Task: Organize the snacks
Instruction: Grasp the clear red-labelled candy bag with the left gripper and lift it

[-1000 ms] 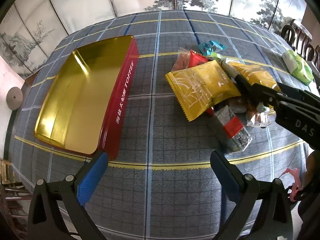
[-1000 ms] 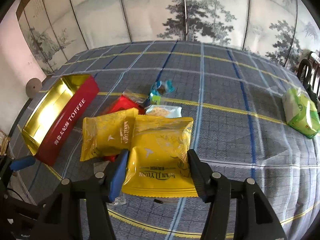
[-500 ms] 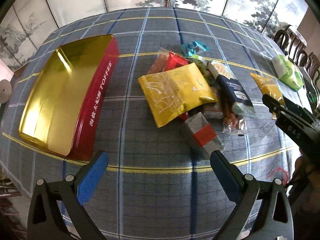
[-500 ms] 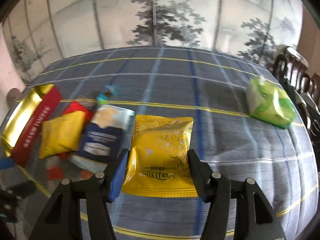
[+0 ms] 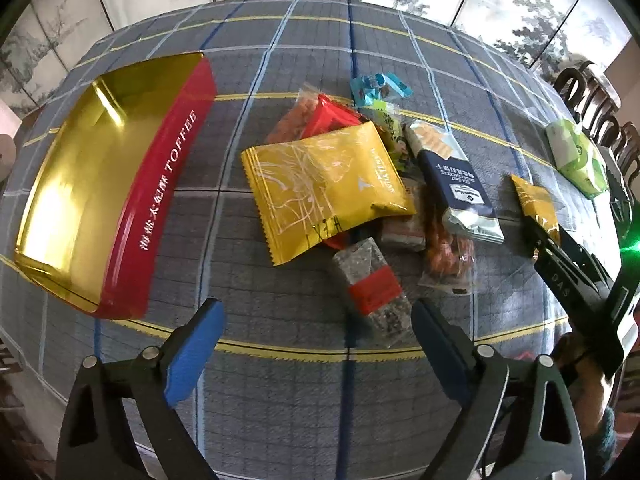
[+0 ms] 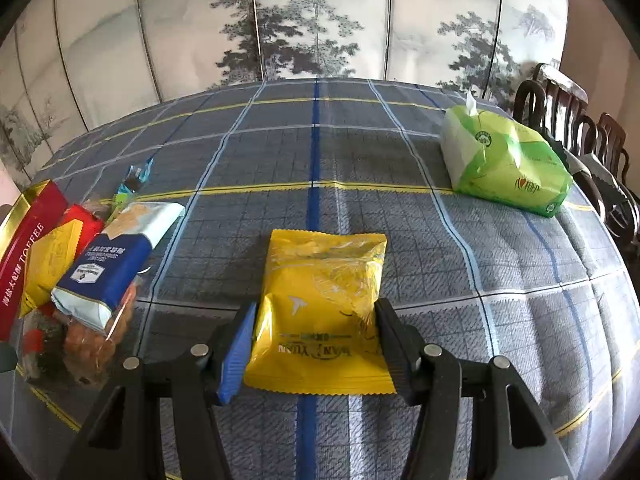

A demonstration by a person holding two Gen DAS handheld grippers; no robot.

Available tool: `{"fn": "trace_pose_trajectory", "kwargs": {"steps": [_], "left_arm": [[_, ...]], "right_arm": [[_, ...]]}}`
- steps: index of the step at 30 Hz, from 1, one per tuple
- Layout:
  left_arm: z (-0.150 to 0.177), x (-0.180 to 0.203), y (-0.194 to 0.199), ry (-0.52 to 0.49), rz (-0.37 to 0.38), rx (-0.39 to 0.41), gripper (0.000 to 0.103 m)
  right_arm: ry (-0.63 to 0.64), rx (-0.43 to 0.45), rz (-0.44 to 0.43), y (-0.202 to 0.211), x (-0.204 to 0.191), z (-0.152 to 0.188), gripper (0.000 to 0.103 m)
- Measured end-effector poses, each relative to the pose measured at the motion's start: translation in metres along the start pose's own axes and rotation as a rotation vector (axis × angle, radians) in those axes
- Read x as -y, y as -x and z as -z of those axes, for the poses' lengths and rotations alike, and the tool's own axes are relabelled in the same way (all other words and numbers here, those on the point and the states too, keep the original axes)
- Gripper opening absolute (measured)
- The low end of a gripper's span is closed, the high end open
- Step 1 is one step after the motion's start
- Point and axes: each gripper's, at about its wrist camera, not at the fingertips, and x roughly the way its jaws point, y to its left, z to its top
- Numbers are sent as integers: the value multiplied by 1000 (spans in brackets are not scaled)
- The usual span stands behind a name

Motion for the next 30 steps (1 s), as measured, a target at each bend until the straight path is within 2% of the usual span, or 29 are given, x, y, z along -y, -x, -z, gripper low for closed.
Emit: {"fn": "trace_pose_trajectory", "kwargs": {"steps": [1, 3, 11, 13, 17, 22, 25, 30], "left_arm": [[-1, 2, -2, 3, -1, -6, 83], [-2, 4, -5, 12, -1, -14, 79], [-9, 11, -18, 60, -3, -27, 73], [-10, 13, -23, 63, -5, -42, 63], [-9, 16, -29, 48, 5, -48, 55], [-6, 16, -32, 20, 37, -65, 30], [-3, 16, -32, -8, 25, -60, 25], [2, 15, -30, -54, 25, -61, 24]], "right_arm": [[1, 4, 2, 0, -1, 0, 59], [3, 9, 1, -1, -2, 1, 59], [12, 17, 4, -1, -3, 4, 60], [17, 14, 8, -1, -5, 4, 60], [19, 11, 8, -3, -5, 4, 60], [20, 10, 10, -2, -6, 5, 61], [21, 9, 11, -2, -6, 5, 61], [22, 9, 13, -1, -6, 6, 61]]}}
